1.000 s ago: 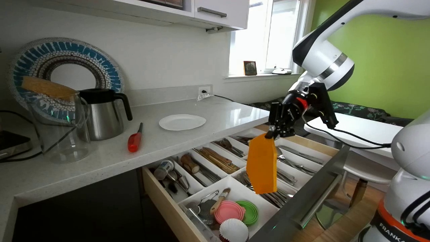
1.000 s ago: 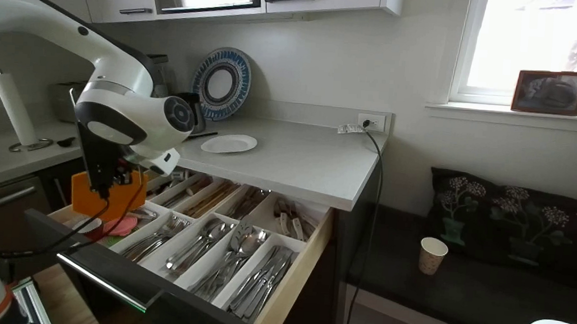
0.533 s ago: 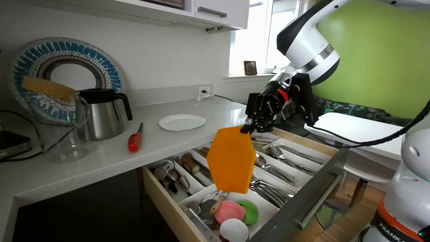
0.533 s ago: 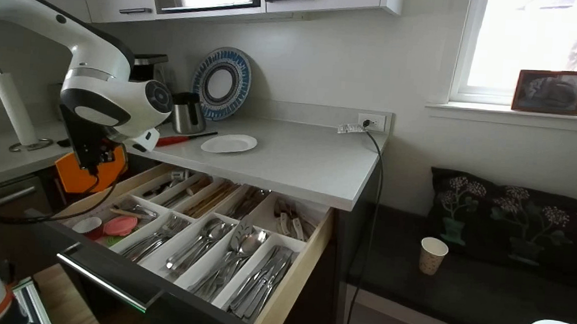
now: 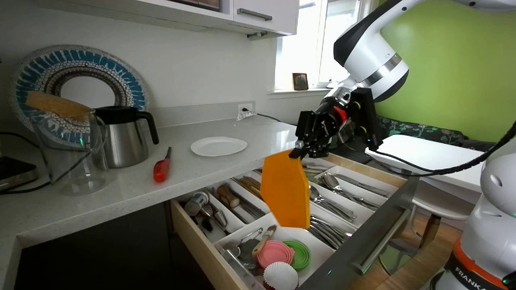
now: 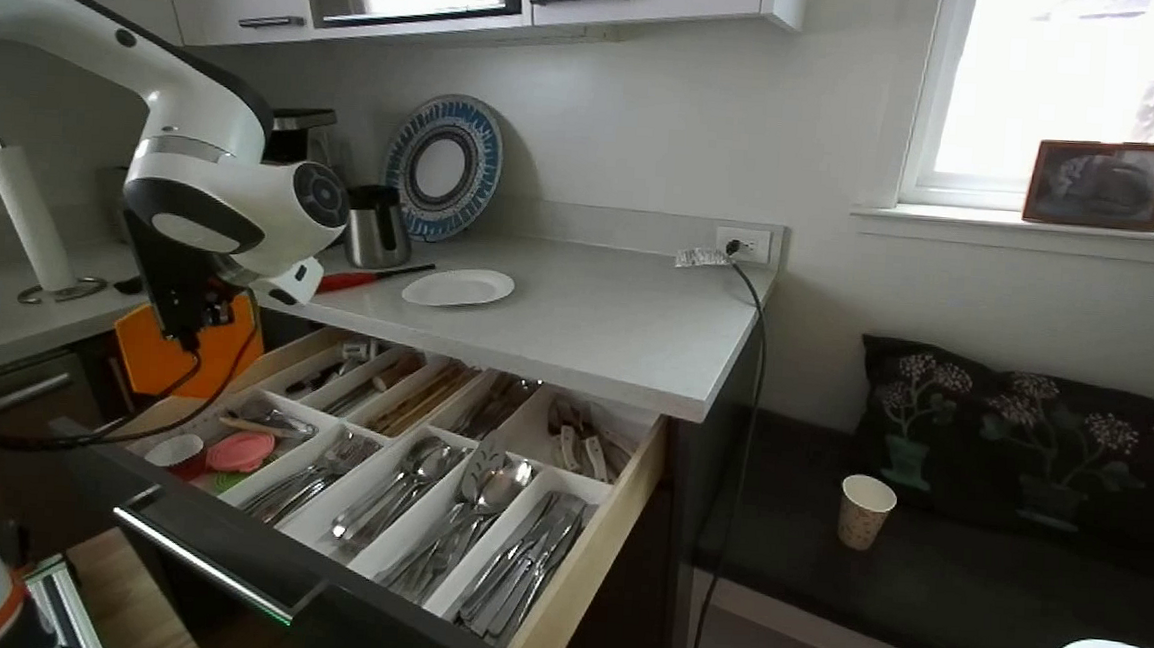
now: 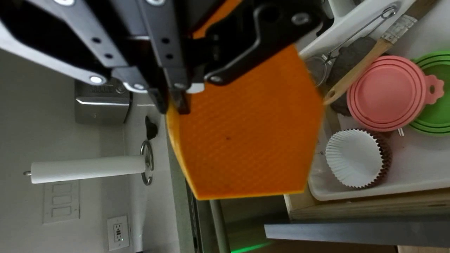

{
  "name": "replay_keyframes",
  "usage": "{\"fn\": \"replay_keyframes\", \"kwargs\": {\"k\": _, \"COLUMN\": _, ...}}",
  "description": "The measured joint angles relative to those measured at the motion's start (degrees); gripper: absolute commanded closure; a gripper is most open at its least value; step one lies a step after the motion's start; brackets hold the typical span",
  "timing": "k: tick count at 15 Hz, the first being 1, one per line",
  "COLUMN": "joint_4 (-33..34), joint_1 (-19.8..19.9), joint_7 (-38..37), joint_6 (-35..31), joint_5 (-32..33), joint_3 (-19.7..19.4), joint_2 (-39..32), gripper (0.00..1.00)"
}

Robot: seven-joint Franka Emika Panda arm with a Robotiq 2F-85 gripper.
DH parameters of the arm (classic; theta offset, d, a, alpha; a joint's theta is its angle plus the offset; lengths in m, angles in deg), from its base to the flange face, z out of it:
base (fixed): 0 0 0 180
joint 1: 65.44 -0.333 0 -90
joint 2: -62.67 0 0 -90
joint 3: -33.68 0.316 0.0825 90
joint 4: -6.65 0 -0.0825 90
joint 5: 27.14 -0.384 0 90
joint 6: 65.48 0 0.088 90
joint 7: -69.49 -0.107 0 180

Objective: Move the orange mat from the counter to the drawer

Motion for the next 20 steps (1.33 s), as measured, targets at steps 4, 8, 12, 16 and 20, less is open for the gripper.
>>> {"fn": "replay_keyframes", "kwargs": {"k": 4, "joint_4": 1.16, "joint_1": -0.51, "joint_7": 2.40, "joint_6": -1.22, "joint_5": 0.18, "joint_3": 1.17, "joint_2": -4.05, "gripper": 0.98}}
{"fn": "replay_keyframes", "kwargs": {"k": 8, "joint_4": 3.80, "joint_1": -1.70, "joint_7": 7.32, "joint_6": -4.75, "joint_5": -0.19, "joint_3": 2.30, "joint_2": -12.10, "gripper": 0.98}}
{"fn": "replay_keyframes", "kwargs": {"k": 12, "joint_4": 7.80, "joint_1": -2.78, "joint_7": 10.69, "joint_6": -5.57, "joint_5": -0.57, "joint_3": 2.81, "joint_2": -19.14, "gripper": 0.98}}
{"fn": "replay_keyframes", "kwargs": {"k": 16, "joint_4": 11.18, "joint_1": -3.03, "joint_7": 12.83, "joint_6": -5.57, "joint_5": -1.07, "joint_3": 2.95, "joint_2": -23.64, "gripper": 0.98}}
{"fn": "replay_keyframes", "kwargs": {"k": 20, "joint_4": 13.35, "joint_1": -3.66, "joint_7": 15.54, "joint_6": -5.56, "joint_5": -1.20, "joint_3": 3.60, "joint_2": -26.95, "gripper": 0.98}}
